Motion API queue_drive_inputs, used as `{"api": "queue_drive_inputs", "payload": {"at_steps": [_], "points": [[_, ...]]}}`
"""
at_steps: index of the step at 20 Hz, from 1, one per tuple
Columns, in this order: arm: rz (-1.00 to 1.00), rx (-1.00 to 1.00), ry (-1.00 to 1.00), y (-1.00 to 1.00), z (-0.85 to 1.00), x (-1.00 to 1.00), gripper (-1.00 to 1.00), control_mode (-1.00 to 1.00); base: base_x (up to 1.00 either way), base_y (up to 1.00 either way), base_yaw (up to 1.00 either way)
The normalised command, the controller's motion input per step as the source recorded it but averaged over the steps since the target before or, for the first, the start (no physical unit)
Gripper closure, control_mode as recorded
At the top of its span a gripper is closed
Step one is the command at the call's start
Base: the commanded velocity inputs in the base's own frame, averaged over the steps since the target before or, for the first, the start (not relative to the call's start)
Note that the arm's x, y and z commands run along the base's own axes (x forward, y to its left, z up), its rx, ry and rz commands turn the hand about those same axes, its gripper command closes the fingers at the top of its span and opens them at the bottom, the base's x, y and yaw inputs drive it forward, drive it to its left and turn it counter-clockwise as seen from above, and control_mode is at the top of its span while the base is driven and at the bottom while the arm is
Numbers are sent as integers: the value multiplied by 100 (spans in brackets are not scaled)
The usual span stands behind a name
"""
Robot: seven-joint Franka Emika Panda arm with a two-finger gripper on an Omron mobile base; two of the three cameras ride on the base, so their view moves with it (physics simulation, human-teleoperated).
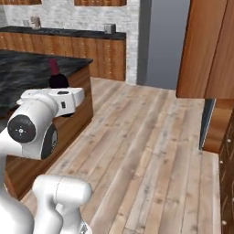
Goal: Open the cabinet directly in front. Then move the wine and the mug to the dining counter with the candle on it.
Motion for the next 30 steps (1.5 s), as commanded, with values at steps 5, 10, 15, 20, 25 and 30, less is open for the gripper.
{"api": "queue_drive_inputs", "payload": {"at_steps": [5, 10, 15, 20, 25, 30], "points": [[0, 0, 0, 0, 0, 0, 100, 100, -89, 100, -2], [0, 0, 0, 0, 0, 0, 100, 100, -56, 100, -4], [0, 0, 0, 0, 0, 0, 100, 100, -22, 100, -9], [0, 0, 0, 0, 0, 0, 100, 100, -18, 100, -8], [0, 0, 0, 0, 0, 0, 100, 100, 38, 100, -15], [0, 0, 0, 0, 0, 0, 100, 100, -4, 100, -7]]}}
